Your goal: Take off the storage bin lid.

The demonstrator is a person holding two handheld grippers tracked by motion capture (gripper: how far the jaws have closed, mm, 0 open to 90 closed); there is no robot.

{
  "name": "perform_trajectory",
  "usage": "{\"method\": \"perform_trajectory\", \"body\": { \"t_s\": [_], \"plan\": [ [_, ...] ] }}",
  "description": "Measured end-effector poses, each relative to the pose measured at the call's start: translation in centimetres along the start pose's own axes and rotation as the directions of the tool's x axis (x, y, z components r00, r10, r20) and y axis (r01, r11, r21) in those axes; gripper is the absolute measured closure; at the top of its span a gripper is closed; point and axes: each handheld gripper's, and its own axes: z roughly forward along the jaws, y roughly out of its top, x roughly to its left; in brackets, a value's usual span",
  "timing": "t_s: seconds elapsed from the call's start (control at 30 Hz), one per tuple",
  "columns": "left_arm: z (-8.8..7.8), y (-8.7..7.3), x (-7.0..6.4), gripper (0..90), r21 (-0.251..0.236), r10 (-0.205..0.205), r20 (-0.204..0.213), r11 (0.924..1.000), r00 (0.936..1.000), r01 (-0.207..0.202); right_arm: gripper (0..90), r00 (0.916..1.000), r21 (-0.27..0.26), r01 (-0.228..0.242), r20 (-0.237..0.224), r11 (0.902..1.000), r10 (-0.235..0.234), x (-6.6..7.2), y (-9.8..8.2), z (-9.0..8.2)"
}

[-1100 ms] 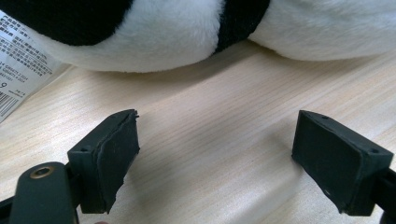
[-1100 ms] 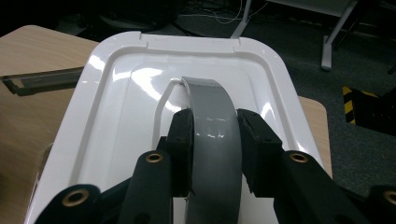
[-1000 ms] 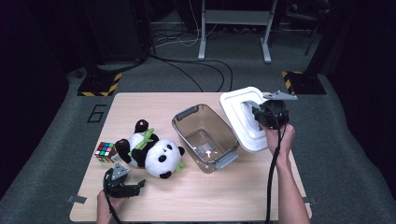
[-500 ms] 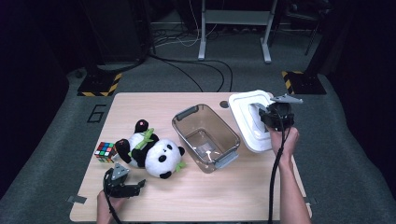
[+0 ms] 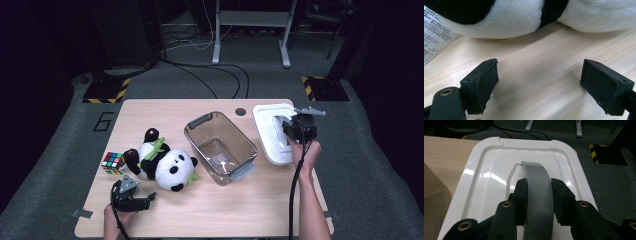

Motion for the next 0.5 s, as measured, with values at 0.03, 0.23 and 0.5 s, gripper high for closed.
{"method": "perform_trajectory", "body": {
  "t_s": [0.03,0.23,0.5],
  "plan": [
    [0.0,0.0,0.0,14.3,0.0,0.0,0.0,1.0,1.0,0.0,66.9,1.0,0.004,-0.002,0.007,1.0,0.002,-0.1,-0.2,0.3],
    [0.0,0.0,0.0,14.3,0.0,0.0,0.0,1.0,1.0,0.0,66.8,0.9989,0.025,-0.033,0.034,0.9992,0.032,-0.5,-1.5,2.0],
    [0.0,0.0,0.0,14.3,0.0,0.0,0.0,1.0,1.0,0.0,66.8,0.9978,0.063,-0.051,0.044,0.9967,0.049,-0.4,-3.2,4.2]
  ]
}}
